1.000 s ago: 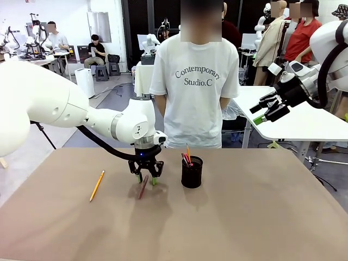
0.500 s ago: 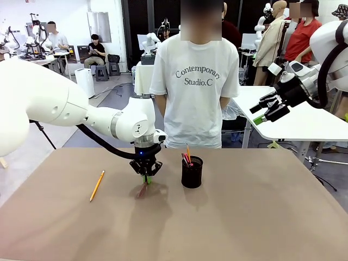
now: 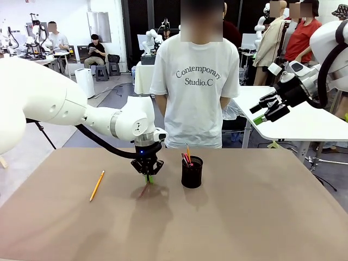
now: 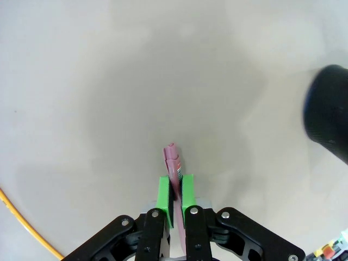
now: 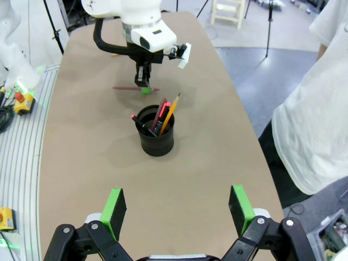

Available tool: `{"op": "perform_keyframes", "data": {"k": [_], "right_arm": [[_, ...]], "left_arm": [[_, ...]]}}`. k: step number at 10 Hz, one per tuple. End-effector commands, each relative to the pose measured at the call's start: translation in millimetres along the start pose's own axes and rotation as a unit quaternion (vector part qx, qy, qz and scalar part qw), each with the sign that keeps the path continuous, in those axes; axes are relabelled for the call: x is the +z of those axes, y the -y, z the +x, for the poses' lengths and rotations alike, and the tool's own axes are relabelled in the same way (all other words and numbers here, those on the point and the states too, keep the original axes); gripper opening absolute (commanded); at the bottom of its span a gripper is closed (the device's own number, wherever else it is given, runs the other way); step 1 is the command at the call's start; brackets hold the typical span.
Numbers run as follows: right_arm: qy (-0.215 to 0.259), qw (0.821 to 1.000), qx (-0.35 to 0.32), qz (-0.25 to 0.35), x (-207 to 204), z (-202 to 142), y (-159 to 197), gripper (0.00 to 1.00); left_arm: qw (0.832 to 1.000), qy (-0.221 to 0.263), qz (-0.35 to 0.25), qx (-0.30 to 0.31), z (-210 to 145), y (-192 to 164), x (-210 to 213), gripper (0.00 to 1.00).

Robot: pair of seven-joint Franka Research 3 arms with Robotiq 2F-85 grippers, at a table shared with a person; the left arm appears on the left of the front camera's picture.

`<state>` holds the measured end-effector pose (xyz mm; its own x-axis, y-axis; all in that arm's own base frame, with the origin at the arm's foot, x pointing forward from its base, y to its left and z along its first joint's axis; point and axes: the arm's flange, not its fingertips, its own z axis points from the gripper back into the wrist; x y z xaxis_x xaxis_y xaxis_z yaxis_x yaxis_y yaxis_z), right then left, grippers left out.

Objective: Place the pens into the pen holder.
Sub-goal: Pick up a writing instrument from the table and place it into the Pen holder.

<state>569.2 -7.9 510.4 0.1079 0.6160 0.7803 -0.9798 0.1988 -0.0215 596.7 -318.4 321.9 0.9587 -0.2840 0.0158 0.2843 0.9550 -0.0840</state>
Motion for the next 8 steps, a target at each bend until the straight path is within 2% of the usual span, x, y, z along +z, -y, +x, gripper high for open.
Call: {"op": "perform_keyframes", "data": {"k": [1,3,5,8], "right_arm": [[0.0,1.0,0.002,-0.001,1,2,0,1.0],[0.0,1.0,0.002,-0.001,1,2,0,1.0],[0.0,1.0,0.002,-0.001,1,2,0,1.0],[0.0,1.0,0.002,-0.001,1,2,0,1.0]], "left_arm": [[0.995,0.039,-0.081,-0.038,-29,-15,27,0.0],[0.987,0.073,-0.134,-0.059,-44,-19,50,0.0],[0.97,0.12,-0.188,-0.099,-54,-30,69,0.0],[0.936,0.163,-0.268,-0.162,-60,-39,75,0.0]]}}
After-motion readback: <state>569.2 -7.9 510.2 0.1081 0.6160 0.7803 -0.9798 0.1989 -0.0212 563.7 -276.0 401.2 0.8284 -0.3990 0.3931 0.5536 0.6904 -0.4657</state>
